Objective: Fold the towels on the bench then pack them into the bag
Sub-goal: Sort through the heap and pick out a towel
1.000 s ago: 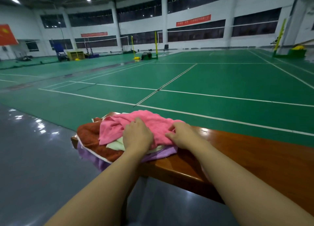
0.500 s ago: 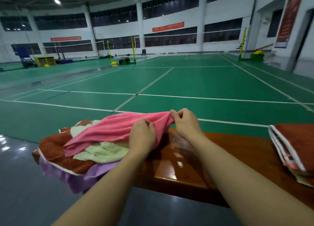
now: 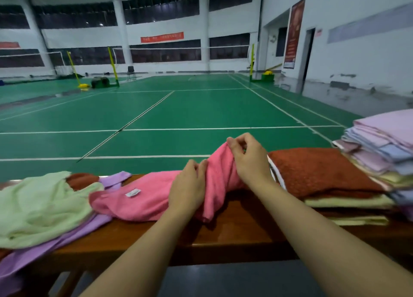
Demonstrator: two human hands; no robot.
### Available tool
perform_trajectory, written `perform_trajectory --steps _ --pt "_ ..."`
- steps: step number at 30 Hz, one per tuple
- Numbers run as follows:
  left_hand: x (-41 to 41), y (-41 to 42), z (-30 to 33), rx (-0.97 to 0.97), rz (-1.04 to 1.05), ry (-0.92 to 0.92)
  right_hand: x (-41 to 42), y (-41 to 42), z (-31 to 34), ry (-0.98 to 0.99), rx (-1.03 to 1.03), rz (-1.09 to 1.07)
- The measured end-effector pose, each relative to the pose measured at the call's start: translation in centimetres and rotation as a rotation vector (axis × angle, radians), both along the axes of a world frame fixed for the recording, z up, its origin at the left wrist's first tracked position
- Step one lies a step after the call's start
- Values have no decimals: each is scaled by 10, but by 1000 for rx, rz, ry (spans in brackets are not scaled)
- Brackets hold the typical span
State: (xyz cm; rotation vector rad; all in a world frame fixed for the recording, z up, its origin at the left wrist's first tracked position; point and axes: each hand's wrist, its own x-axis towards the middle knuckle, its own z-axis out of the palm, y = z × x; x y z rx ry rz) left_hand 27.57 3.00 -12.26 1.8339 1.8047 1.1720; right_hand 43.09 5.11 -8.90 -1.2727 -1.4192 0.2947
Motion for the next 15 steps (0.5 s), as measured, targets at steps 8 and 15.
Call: perform_trajectory --steps 8,15 --pt "3 18 1 -51 -28 -132 32 4 -12 -418 -236 -123" --pt "-9 41 6 -279 -73 -281 22 19 -17 -482 -42 -167"
